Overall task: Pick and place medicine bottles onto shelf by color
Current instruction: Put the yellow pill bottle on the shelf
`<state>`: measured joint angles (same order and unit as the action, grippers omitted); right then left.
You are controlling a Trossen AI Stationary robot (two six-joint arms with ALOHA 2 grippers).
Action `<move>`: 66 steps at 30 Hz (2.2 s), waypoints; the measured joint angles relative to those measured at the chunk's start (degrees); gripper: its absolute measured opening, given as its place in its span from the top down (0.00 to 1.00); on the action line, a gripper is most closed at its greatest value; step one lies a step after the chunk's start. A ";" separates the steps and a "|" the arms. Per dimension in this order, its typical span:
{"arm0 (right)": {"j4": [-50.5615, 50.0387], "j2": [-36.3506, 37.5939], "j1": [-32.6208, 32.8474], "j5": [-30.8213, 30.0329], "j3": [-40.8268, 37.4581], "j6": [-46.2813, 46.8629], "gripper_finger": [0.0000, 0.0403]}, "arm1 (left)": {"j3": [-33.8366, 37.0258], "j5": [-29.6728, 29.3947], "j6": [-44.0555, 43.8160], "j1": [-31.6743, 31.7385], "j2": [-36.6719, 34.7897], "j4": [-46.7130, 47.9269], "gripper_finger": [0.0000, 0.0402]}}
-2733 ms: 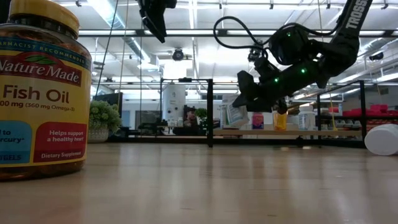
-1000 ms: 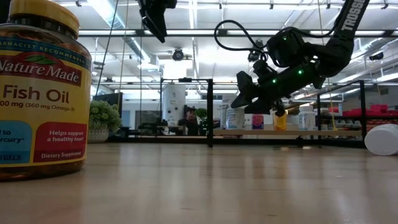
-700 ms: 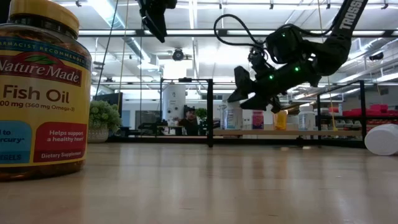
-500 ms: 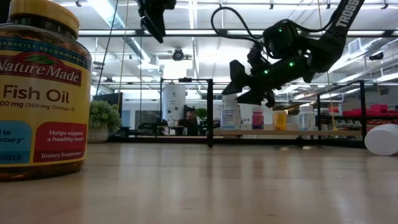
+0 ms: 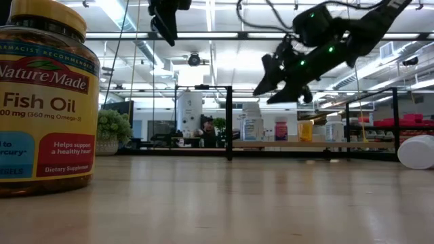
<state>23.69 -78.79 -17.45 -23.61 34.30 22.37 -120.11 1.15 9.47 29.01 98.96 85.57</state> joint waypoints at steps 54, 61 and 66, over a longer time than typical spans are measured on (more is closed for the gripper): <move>-24.16 17.25 45.43 16.50 -0.02 46.06 0.29 | 27.62 9.79 -16.80 -53.12 0.02 -14.29 0.30; -24.14 17.25 51.41 6.80 -0.02 54.19 0.29 | 31.72 7.29 -19.69 -56.79 -0.04 -19.43 0.28; -24.18 17.25 53.51 4.76 -0.02 56.66 0.29 | 34.78 3.66 -21.08 -59.17 0.07 -21.78 0.28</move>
<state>-0.49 -61.54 36.06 -18.85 34.28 79.03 -85.34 4.81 -11.61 -30.16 99.02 63.79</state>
